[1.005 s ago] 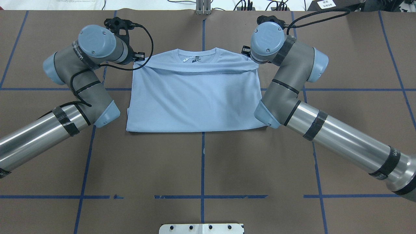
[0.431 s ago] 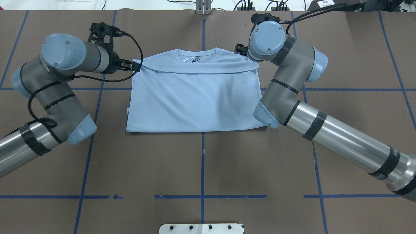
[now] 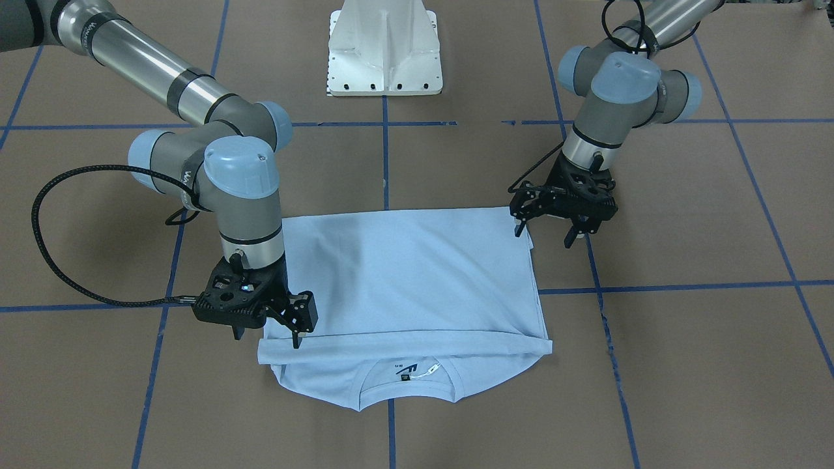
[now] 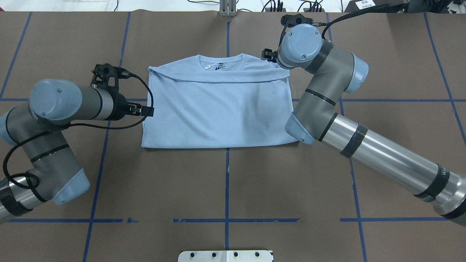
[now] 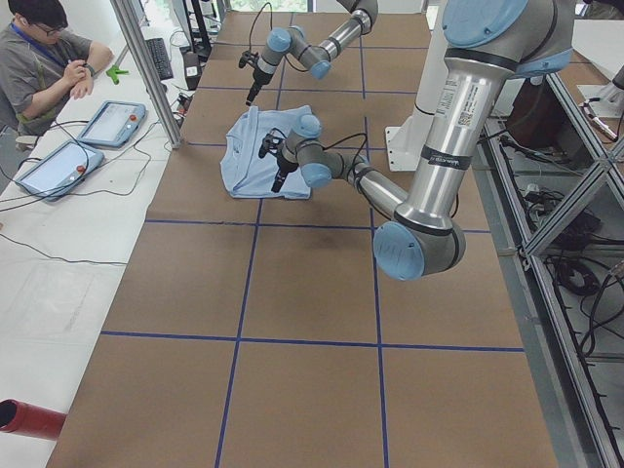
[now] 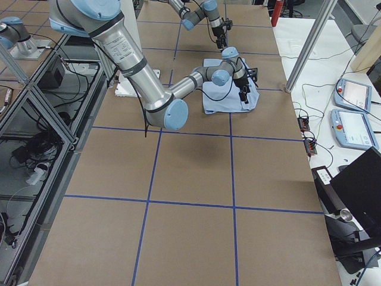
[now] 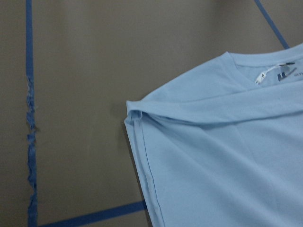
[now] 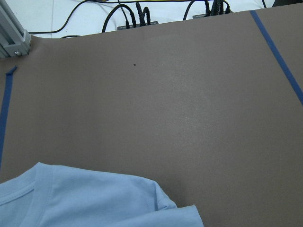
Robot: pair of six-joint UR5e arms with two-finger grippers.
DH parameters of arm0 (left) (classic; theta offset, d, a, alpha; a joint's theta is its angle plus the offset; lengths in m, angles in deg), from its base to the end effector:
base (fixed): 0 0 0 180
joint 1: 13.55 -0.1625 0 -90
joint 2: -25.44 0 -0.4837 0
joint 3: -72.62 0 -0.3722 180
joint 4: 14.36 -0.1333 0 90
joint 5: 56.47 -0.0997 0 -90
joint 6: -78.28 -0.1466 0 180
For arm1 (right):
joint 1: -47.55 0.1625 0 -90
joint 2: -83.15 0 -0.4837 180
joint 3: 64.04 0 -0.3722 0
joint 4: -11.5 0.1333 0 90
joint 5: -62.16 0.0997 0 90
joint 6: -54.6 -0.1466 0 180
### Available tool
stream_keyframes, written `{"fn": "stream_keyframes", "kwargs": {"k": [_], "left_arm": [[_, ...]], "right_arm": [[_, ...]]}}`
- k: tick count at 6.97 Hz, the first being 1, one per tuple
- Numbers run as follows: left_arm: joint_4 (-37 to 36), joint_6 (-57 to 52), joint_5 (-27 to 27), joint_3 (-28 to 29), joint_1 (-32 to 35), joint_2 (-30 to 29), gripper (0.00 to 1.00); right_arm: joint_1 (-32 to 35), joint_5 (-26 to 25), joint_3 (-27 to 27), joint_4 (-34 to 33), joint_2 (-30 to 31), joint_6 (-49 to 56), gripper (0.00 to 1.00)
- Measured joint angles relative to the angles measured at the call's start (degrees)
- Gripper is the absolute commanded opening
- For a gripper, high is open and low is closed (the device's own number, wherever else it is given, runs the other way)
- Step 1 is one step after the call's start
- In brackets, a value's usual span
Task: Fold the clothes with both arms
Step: 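Withdraw the left gripper to the side of the folded shirt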
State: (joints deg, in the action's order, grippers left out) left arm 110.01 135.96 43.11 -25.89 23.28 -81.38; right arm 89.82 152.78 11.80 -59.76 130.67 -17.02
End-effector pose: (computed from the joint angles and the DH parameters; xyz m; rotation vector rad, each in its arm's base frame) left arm 0.4562 -0.4777 0.4531 0.4647 0.9417 0.0158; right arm -0.5253 -0.6554 0.3695 0.4086 -0.7190 0.3887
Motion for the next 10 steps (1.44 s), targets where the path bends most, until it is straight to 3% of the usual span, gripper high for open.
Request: {"fn": "stream_keyframes", "kwargs": {"k": [1, 5, 6, 7, 8, 10], "left_arm": [[2.6, 3.5, -2.3, -0.2, -3.1, 1.6, 0.56], [4.6, 7.8, -4.4, 0.2, -7.0, 2.6, 0.52], [4.6, 7.9, -4.4, 0.3, -7.3, 2.7, 0.4], [4.6, 7.9, -4.4, 0.3, -7.5, 2.7, 0.11], [4.7, 7.9, -4.4, 0.4, -7.6, 2.7, 0.0], [4.7, 7.8, -4.5, 0.5, -7.6, 2.9, 0.0]], "right_arm": [[0.0, 0.0, 0.0, 0.0, 0.0, 0.0, 1.0], [0.0, 0.0, 0.0, 0.1, 0.1, -0.1, 1.0], [0.0, 0.0, 0.0, 0.1, 0.1, -0.1, 1.0], [0.0, 0.0, 0.0, 0.1, 0.1, -0.1, 1.0], [0.0, 0.0, 0.0, 0.1, 0.2, 0.0, 1.0], [0.0, 0.0, 0.0, 0.2, 0.2, 0.0, 1.0]]}}
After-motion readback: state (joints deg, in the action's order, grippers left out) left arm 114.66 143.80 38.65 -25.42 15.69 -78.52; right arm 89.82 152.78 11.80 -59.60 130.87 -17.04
